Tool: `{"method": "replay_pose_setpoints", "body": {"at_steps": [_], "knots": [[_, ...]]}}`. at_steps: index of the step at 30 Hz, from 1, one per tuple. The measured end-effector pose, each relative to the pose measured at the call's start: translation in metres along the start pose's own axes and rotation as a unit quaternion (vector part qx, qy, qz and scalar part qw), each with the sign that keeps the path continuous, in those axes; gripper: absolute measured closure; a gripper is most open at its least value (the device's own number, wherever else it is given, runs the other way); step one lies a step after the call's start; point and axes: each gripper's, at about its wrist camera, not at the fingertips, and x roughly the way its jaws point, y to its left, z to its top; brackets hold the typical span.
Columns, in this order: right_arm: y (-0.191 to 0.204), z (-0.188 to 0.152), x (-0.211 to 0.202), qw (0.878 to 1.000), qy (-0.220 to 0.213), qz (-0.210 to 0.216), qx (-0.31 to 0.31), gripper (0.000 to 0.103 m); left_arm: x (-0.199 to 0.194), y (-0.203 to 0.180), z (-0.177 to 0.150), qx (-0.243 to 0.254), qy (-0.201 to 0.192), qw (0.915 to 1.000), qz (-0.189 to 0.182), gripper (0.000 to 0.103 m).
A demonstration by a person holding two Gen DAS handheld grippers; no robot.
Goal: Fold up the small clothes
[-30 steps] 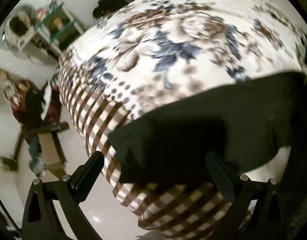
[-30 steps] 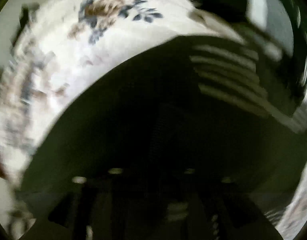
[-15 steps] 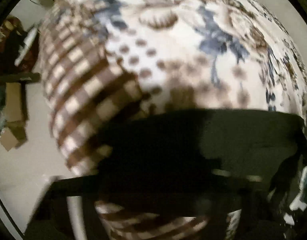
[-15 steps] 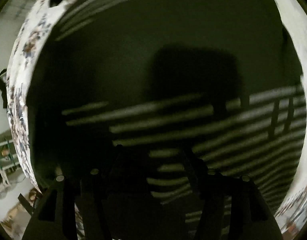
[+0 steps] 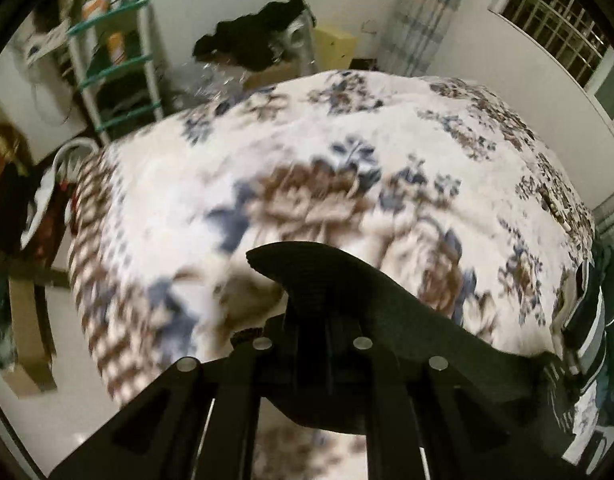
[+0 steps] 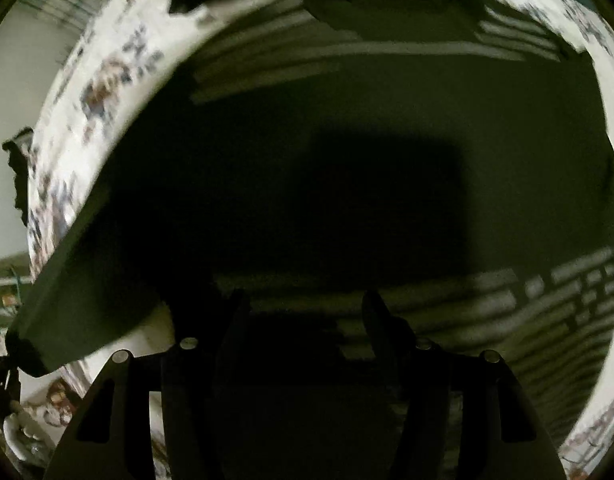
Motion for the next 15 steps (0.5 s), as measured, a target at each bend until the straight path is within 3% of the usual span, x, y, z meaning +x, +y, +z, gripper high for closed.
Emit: {"method": "replay_pose_setpoints", "body": {"at_steps": [4,6,8,10,15], "knots": [[0.038,0.034,0.025,1.000,-0.009,0.011,0.009,0.042,0.011,-0.016,0.022,0.021,0.000,0.9998,-0.001,0.096],[0.063,0.049,0.052,1.000,0.018,-0.020,-0.016,0.039,0.007,-0.024,0.027,0.027,0.001,0.9996,-0.004,0.096],[0.080,0.057,0.056,0.999,0.015,-0.039,-0.033,0.036,-0.004,-0.038,0.028,0.041,-0.003,0.9991,-0.009,0.096],[0.075,0.056,0.044,0.999,0.013,-0.017,-0.029,0.036,-0.018,-0.056,0.027,0.059,-0.008,0.9981,-0.016,0.096],[0.002,0.044,-0.011,0.999,-0.005,0.011,0.030,0.036,-0.054,-0.135,0.014,0.132,-0.012,0.9904,-0.038,0.096]]}}
